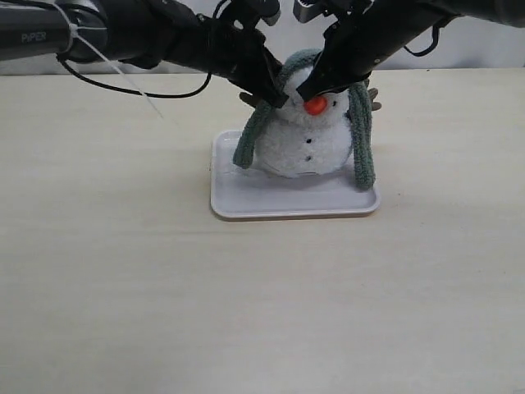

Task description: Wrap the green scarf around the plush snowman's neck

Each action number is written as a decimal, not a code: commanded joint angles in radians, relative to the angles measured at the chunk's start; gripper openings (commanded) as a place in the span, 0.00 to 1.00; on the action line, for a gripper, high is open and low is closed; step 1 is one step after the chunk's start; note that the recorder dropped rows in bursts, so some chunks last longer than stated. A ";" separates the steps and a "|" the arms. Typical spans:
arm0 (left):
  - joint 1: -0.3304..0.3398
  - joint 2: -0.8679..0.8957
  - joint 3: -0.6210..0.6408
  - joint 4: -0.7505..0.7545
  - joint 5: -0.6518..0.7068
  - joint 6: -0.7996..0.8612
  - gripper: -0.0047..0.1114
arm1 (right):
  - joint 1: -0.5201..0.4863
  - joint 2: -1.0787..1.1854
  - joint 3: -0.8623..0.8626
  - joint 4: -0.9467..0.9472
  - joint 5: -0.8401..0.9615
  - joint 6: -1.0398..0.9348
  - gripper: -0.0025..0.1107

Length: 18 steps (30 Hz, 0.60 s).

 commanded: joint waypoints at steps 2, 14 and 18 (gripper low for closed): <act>-0.009 -0.032 0.006 -0.009 0.041 -0.020 0.04 | 0.000 0.007 0.007 -0.019 0.028 -0.005 0.06; -0.009 0.051 0.017 0.015 -0.013 -0.090 0.04 | 0.000 0.007 0.007 -0.019 0.034 -0.003 0.06; -0.007 0.037 0.015 -0.042 -0.146 -0.128 0.04 | 0.000 0.007 0.007 -0.019 0.039 -0.003 0.06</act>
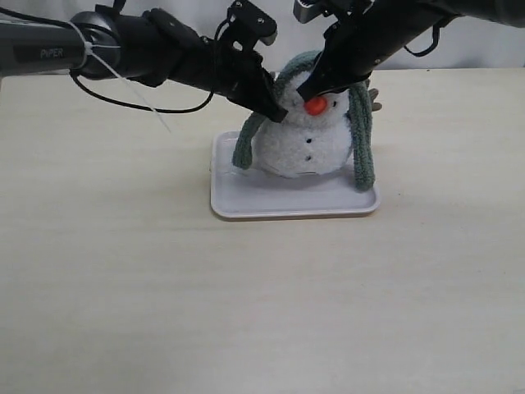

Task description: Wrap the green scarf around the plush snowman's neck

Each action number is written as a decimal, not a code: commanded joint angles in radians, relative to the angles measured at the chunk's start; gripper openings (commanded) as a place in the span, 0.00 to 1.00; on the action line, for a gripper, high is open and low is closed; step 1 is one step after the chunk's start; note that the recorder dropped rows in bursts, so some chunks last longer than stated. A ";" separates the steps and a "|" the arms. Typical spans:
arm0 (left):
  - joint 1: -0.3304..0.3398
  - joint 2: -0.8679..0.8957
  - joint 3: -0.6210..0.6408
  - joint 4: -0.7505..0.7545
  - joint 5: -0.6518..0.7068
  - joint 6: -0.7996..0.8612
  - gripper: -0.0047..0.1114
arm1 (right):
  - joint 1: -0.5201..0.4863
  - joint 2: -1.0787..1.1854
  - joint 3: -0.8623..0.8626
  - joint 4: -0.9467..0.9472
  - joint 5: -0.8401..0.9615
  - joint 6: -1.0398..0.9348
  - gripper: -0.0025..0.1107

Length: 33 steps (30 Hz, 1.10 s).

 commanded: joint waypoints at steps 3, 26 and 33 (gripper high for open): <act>-0.005 -0.015 -0.007 -0.149 -0.176 -0.044 0.04 | 0.000 0.007 0.007 -0.019 0.045 -0.004 0.06; 0.095 -0.140 -0.005 -0.081 -0.020 -0.048 0.04 | 0.000 -0.052 -0.022 -0.011 0.083 -0.027 0.49; 0.103 -0.140 0.014 -0.081 -0.019 -0.047 0.04 | -0.002 -0.172 -0.022 -0.039 0.160 -0.068 0.48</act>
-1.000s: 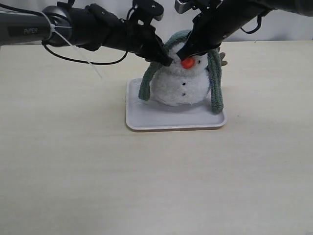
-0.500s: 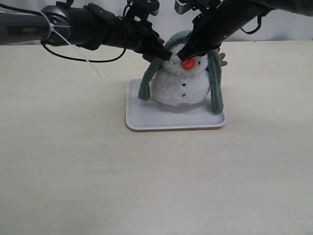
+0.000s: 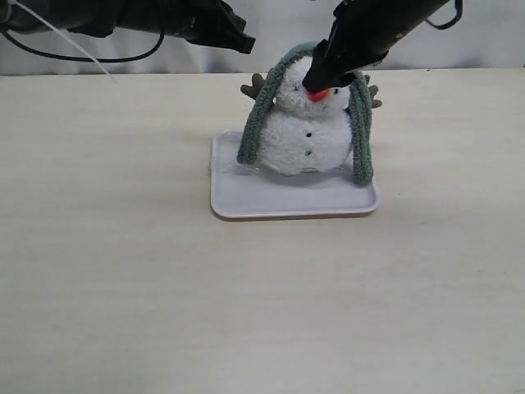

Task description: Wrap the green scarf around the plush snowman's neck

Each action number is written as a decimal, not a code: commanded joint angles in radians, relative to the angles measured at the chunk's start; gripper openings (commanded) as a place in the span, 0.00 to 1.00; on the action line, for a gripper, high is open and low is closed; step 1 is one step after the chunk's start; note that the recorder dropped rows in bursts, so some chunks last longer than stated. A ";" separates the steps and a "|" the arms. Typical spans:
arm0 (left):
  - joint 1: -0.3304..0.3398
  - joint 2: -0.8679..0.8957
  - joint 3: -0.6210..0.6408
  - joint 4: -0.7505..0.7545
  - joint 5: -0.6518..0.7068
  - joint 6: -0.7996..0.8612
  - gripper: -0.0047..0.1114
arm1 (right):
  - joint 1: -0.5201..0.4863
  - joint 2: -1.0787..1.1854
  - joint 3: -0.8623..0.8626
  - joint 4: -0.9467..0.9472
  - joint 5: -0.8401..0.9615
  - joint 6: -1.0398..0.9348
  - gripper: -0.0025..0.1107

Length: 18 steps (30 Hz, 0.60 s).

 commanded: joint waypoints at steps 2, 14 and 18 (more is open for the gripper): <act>0.000 -0.003 0.004 -0.003 0.026 -0.004 0.04 | -0.002 -0.090 -0.003 -0.088 -0.077 0.042 0.41; 0.000 -0.003 0.004 0.030 0.070 -0.002 0.04 | -0.052 0.131 -0.204 -0.343 -0.188 0.320 0.32; 0.000 -0.003 0.004 0.032 0.072 -0.002 0.04 | -0.074 0.236 -0.370 -0.159 -0.015 0.147 0.26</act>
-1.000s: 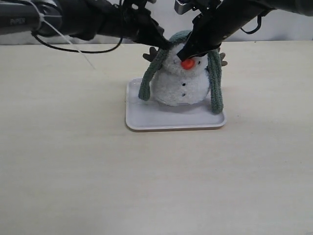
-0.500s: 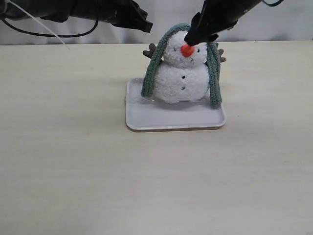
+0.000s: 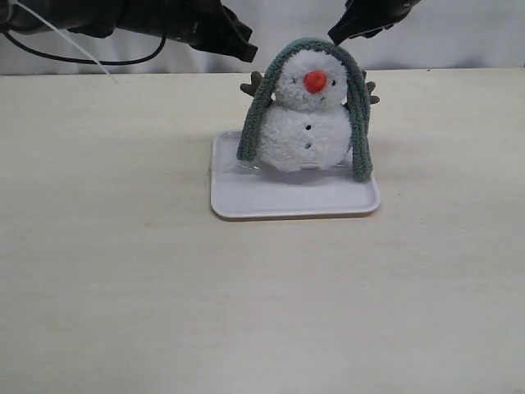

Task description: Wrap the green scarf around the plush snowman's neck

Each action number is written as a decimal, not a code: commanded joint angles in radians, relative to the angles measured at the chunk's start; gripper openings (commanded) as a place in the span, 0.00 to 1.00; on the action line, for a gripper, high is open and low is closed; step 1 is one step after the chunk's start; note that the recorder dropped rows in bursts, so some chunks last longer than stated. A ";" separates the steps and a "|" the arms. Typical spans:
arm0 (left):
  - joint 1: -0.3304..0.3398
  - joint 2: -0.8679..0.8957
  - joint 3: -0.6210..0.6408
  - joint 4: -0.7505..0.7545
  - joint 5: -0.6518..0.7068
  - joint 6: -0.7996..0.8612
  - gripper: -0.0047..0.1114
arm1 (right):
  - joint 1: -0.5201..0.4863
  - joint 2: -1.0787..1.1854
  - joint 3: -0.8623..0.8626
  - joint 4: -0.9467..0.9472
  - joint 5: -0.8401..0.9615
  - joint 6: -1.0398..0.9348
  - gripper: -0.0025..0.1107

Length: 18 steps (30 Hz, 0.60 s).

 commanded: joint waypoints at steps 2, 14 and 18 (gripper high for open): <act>0.000 -0.003 0.004 0.022 0.027 -0.002 0.04 | -0.022 0.127 -0.220 0.145 0.186 -0.139 0.32; 0.000 -0.003 0.004 0.029 0.021 0.018 0.04 | -0.020 0.172 -0.238 0.202 0.244 -0.281 0.21; 0.000 -0.003 0.004 0.029 0.021 0.018 0.04 | -0.020 0.171 -0.238 0.244 0.211 -0.306 0.06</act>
